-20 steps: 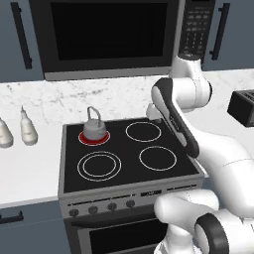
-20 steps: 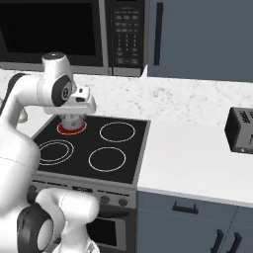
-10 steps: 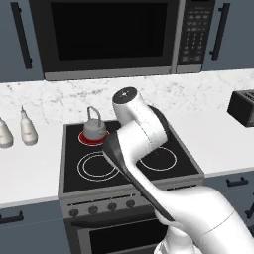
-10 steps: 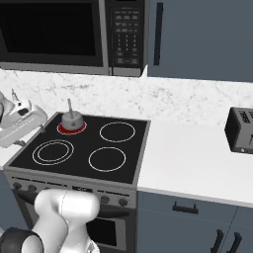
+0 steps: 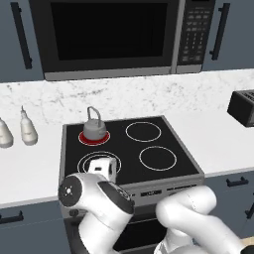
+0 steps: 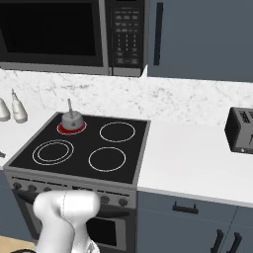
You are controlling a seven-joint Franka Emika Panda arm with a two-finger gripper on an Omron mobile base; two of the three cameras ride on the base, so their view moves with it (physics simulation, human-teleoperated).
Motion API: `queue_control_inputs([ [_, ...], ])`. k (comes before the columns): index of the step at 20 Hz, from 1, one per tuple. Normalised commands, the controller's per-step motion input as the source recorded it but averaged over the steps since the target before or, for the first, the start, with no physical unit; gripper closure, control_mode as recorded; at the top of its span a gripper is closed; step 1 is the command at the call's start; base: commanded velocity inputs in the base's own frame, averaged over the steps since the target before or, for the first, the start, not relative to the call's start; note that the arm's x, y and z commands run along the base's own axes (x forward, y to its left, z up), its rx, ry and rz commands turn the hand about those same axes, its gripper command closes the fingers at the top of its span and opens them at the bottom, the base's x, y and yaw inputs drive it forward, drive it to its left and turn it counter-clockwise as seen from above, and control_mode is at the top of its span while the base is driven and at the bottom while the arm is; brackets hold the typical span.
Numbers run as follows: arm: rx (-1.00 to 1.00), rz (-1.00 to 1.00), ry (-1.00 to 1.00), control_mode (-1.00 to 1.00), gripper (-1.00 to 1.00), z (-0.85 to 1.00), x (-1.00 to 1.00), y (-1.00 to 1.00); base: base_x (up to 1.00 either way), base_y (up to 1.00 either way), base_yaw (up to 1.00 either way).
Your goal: Turn off the rear left burner of the stove.
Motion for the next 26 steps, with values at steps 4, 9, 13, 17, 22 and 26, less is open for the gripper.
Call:
queue_control_inputs([
  [4, -0.46, 0.51, 0.00, -1.00, -1.00, -1.00, -0.02, 0.50, 0.00, 0.00, 0.00],
  [9, -0.39, 0.32, -0.12, -1.00, -1.00, -0.91, 0.06, 0.19, 0.00, 0.00, 0.00],
  [13, -0.18, 0.06, -0.37, -1.00, -1.00, -0.39, 0.04, 0.00, 0.00, 0.00, 0.00],
  [17, -0.13, 0.01, -0.27, -1.00, -1.00, -0.45, 0.15, 0.19, 0.00, 0.00, 0.00],
  [22, -0.05, 0.00, -0.21, -1.00, -1.00, -0.45, 0.25, 0.37, 0.00, 0.00, 0.00],
  [26, 0.00, 0.00, -0.16, -1.00, -1.00, -0.34, 0.30, 0.41, 0.00, 0.00, 0.00],
])
